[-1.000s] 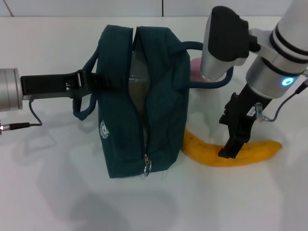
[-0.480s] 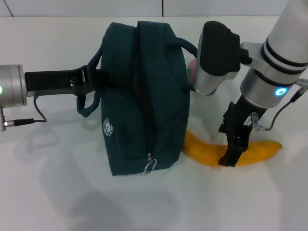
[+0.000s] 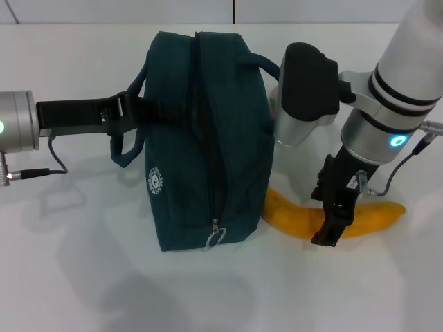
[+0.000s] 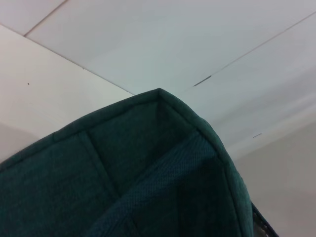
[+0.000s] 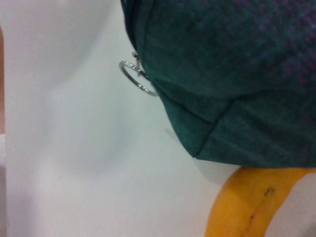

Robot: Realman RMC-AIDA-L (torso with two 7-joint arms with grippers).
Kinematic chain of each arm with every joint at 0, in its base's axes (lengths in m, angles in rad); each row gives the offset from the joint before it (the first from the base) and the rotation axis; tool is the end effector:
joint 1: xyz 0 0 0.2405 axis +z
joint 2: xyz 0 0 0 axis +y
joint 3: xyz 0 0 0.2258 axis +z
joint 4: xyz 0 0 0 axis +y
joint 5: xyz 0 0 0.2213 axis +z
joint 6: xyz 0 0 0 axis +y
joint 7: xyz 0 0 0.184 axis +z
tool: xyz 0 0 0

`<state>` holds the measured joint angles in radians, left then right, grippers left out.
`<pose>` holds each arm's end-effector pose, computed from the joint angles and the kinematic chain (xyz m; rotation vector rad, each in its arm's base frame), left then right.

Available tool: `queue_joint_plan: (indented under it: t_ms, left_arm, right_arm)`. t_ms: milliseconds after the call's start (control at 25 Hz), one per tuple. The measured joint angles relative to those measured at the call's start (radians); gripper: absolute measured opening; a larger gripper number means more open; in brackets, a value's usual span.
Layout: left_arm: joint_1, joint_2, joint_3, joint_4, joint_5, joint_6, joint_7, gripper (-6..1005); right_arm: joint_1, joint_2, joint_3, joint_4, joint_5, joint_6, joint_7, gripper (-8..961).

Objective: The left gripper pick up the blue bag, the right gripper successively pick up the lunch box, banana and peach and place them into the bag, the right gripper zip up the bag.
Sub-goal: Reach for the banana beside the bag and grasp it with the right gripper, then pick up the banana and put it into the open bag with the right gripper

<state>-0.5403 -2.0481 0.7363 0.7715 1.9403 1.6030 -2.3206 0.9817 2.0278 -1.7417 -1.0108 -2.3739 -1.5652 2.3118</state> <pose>-0.2086 0.3536 0.0098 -2.4269 -1.7368 -0.8601 0.1129 0.3393 -0.0918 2.9890 -0.1866 0.9220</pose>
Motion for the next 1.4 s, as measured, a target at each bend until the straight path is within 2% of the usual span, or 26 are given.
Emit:
queue_joint_plan:
  t_ms: [160, 840, 1000, 1160, 1400]
  left_arm:
    - [-0.002, 0.0, 0.0, 0.0, 0.0, 0.0, -0.001, 37]
    - [-0.004, 0.0, 0.0, 0.0, 0.0, 0.0, 0.002, 36]
    - [-0.004, 0.0, 0.0, 0.0, 0.0, 0.0, 0.002, 36]
    - [-0.001, 0.002, 0.0, 0.0, 0.0, 0.0, 0.002, 36]
    - [0.003, 0.002, 0.0, 0.0, -0.001, 0.001, 0.004, 36]
  right_arm:
    - [0.0, 0.0, -0.016, 0.003, 0.007, 0.003, 0.001, 769]
    - [0.002, 0.0, -0.05, 0.014, 0.013, 0.02, 0.015, 413]
    - [0.01, 0.0, -0.065, 0.015, 0.006, 0.028, 0.035, 415]
    - [0.012, -0.002, -0.034, 0.014, -0.006, 0.006, 0.046, 414]
    - [-0.004, -0.008, 0.134, 0.01, -0.061, -0.096, 0.051, 413]
